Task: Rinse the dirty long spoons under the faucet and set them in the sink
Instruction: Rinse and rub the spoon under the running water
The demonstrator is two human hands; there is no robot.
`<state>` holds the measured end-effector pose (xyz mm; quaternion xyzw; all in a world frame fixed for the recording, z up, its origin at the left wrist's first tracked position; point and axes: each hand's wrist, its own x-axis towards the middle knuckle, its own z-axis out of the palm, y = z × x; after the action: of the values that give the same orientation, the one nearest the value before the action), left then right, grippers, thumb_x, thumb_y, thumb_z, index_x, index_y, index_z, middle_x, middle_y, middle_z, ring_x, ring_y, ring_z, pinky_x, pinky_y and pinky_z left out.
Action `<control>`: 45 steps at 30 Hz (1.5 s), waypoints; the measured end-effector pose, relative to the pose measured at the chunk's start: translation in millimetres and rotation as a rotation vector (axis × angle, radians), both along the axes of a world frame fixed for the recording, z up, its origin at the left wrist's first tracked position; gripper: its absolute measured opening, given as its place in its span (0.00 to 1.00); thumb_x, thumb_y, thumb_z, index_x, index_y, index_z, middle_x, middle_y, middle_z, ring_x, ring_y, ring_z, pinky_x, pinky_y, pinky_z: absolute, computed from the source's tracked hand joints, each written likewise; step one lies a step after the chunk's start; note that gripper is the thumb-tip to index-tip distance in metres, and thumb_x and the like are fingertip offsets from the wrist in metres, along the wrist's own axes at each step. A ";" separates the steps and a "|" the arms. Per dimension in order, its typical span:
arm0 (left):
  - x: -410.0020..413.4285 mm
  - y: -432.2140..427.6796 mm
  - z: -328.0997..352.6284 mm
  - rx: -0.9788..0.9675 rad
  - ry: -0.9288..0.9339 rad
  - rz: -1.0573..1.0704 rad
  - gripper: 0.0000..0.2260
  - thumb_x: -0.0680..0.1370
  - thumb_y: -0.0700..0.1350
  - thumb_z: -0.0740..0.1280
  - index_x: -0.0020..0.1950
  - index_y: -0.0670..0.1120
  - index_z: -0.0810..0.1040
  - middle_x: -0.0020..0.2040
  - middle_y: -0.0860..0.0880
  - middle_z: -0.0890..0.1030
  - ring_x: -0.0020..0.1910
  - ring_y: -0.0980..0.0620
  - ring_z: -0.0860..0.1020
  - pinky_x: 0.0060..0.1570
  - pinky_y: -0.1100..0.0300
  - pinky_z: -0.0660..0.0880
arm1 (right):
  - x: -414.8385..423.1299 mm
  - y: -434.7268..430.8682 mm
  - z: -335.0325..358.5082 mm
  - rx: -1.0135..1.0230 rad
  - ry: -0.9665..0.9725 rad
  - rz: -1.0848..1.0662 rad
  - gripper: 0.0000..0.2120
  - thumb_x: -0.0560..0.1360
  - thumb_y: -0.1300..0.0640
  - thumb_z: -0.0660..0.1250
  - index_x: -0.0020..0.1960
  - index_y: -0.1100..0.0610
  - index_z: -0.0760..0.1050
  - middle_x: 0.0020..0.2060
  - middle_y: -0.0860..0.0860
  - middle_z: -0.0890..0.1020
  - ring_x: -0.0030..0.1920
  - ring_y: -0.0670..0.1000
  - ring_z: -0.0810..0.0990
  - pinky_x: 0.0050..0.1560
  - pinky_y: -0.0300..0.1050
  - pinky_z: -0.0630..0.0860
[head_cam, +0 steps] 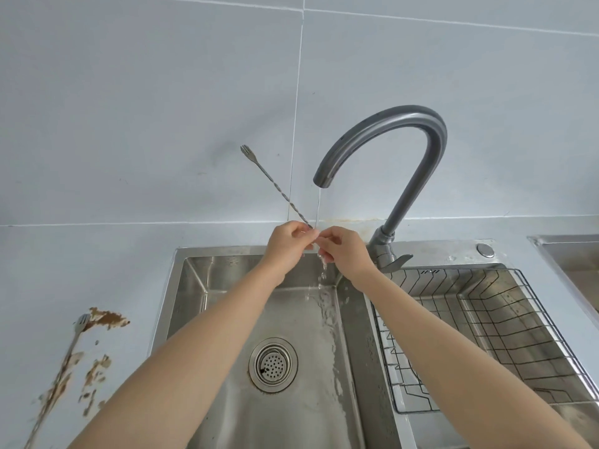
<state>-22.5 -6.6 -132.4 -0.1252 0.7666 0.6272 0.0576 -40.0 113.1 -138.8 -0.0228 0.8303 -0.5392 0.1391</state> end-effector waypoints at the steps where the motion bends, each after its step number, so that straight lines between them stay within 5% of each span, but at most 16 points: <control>1: -0.4 2.6 -1.1 0.036 0.002 0.000 0.04 0.76 0.42 0.66 0.49 0.41 0.77 0.42 0.48 0.79 0.43 0.50 0.77 0.41 0.60 0.73 | 2.0 0.1 -1.8 -0.018 0.002 -0.009 0.08 0.77 0.63 0.62 0.39 0.57 0.73 0.28 0.50 0.75 0.27 0.46 0.71 0.34 0.36 0.69; 3: -0.9 6.3 -6.3 0.048 0.015 0.016 0.01 0.75 0.38 0.67 0.44 0.43 0.76 0.38 0.50 0.78 0.41 0.51 0.76 0.39 0.61 0.72 | 4.6 0.8 -7.0 -0.064 -0.004 -0.035 0.10 0.76 0.64 0.63 0.37 0.55 0.73 0.29 0.50 0.76 0.27 0.44 0.74 0.34 0.36 0.71; 9: -1.9 8.5 -14.8 0.035 0.032 0.054 0.14 0.76 0.34 0.65 0.32 0.47 0.73 0.35 0.52 0.76 0.33 0.56 0.74 0.26 0.71 0.73 | 9.0 0.1 -12.7 -0.218 -0.093 -0.045 0.10 0.74 0.67 0.65 0.35 0.58 0.74 0.24 0.46 0.80 0.23 0.39 0.78 0.28 0.31 0.74; 14: -6.6 4.7 -15.9 -0.037 0.044 0.040 0.15 0.76 0.36 0.64 0.30 0.48 0.74 0.33 0.51 0.78 0.33 0.54 0.76 0.36 0.62 0.72 | 3.2 4.3 -9.8 -0.167 -0.192 -0.008 0.08 0.74 0.66 0.66 0.37 0.58 0.74 0.31 0.53 0.78 0.31 0.47 0.78 0.37 0.36 0.76; 20: -12.4 3.5 -15.7 -0.126 0.089 -0.029 0.12 0.78 0.38 0.62 0.36 0.42 0.78 0.31 0.48 0.77 0.38 0.45 0.78 0.48 0.47 0.78 | -9.8 4.8 -2.0 -0.152 -0.060 -0.084 0.01 0.75 0.60 0.65 0.47 0.56 0.74 0.38 0.49 0.79 0.40 0.48 0.78 0.46 0.41 0.75; 23: -12.3 6.6 -13.6 -0.160 0.127 -0.071 0.11 0.79 0.35 0.58 0.46 0.35 0.80 0.32 0.47 0.77 0.36 0.47 0.78 0.45 0.55 0.77 | -14.2 -2.4 3.7 -0.219 -0.037 -0.069 0.05 0.77 0.61 0.62 0.52 0.58 0.73 0.38 0.50 0.79 0.41 0.49 0.77 0.49 0.44 0.76; 26: -9.1 8.2 -11.6 -0.211 0.168 -0.116 0.13 0.80 0.35 0.55 0.44 0.38 0.78 0.34 0.47 0.77 0.33 0.52 0.76 0.34 0.75 0.73 | -14.0 -9.2 9.3 -0.230 0.002 -0.067 0.05 0.77 0.64 0.62 0.42 0.61 0.74 0.28 0.55 0.73 0.27 0.49 0.72 0.33 0.42 0.73; 29: -6.8 6.9 -12.1 -0.214 0.166 -0.125 0.14 0.81 0.36 0.53 0.40 0.43 0.74 0.30 0.51 0.75 0.30 0.56 0.74 0.30 0.78 0.70 | -13.1 -13.5 9.7 -0.224 -0.008 -0.068 0.11 0.77 0.63 0.63 0.35 0.62 0.72 0.25 0.57 0.72 0.19 0.49 0.70 0.26 0.42 0.72; 34: -8.5 -1.1 -13.9 -0.084 0.124 -0.125 0.18 0.79 0.35 0.58 0.32 0.48 0.74 0.28 0.48 0.76 0.29 0.51 0.76 0.36 0.62 0.75 | -11.0 -19.2 5.9 -0.255 -0.056 -0.081 0.12 0.78 0.63 0.59 0.50 0.73 0.74 0.27 0.56 0.72 0.19 0.47 0.70 0.27 0.43 0.72; 37: -9.8 -5.5 -13.1 0.058 0.092 -0.046 0.14 0.76 0.35 0.65 0.32 0.46 0.77 0.25 0.52 0.79 0.24 0.56 0.77 0.31 0.64 0.77 | -9.8 -21.4 10.1 -0.278 -0.076 -0.060 0.10 0.79 0.65 0.56 0.55 0.66 0.74 0.31 0.54 0.77 0.23 0.46 0.74 0.27 0.35 0.74; 45: -0.9 -12.8 -24.2 0.071 0.021 -0.042 0.12 0.72 0.33 0.70 0.30 0.44 0.75 0.19 0.53 0.76 0.20 0.56 0.74 0.26 0.62 0.72 | -7.9 -15.8 5.2 -0.402 -0.079 -0.184 0.11 0.71 0.72 0.67 0.49 0.61 0.73 0.36 0.53 0.80 0.35 0.50 0.80 0.42 0.40 0.79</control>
<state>-23.3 -19.4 -156.5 -0.1004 0.7469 0.6539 0.0674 -47.9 97.3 -133.6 0.0468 0.6988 -0.7046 0.1145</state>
